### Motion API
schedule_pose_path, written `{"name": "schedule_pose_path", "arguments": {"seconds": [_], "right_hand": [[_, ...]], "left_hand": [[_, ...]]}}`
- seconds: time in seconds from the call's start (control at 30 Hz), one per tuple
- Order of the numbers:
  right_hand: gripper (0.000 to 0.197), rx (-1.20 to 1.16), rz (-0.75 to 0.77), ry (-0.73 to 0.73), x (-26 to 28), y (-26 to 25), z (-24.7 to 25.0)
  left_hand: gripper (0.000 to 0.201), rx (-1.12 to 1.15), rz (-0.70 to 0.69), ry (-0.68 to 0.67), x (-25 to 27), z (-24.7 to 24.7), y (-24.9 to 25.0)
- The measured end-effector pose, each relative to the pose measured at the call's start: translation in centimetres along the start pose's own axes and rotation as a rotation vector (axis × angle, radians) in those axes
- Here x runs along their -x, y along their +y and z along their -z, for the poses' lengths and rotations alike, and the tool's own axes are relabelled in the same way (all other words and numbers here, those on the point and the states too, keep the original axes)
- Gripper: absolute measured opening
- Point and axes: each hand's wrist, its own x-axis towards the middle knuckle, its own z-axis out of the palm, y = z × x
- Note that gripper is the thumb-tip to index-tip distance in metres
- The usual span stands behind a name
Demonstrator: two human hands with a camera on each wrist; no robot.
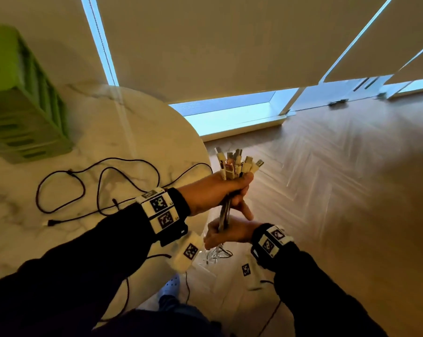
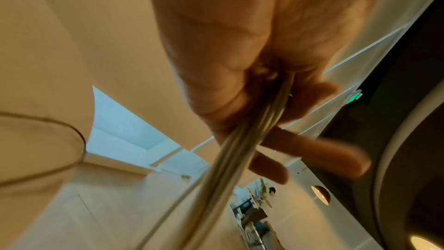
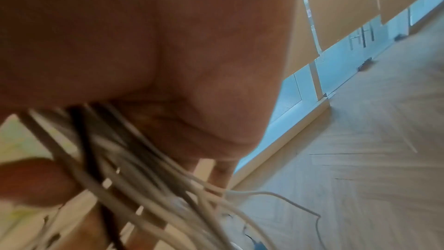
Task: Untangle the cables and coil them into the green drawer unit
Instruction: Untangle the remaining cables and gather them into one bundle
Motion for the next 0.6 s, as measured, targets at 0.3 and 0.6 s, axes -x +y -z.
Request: {"name": "schedule_pose_path", "arguments": {"seconds": [0.3,0.6], "right_hand": [[0.041,0.333,-0.124,0.407,-6.3,0.1,0.0],[0.064,1.167,0.132,0.135,-11.1,-9.8,-9.1]], "left_hand": [[0.023,0.155,-0.106,0.42,10.2,9.8,2.9],[0.031,0.145,-0.32,1.173,17.7,15.1,0.6]]}}
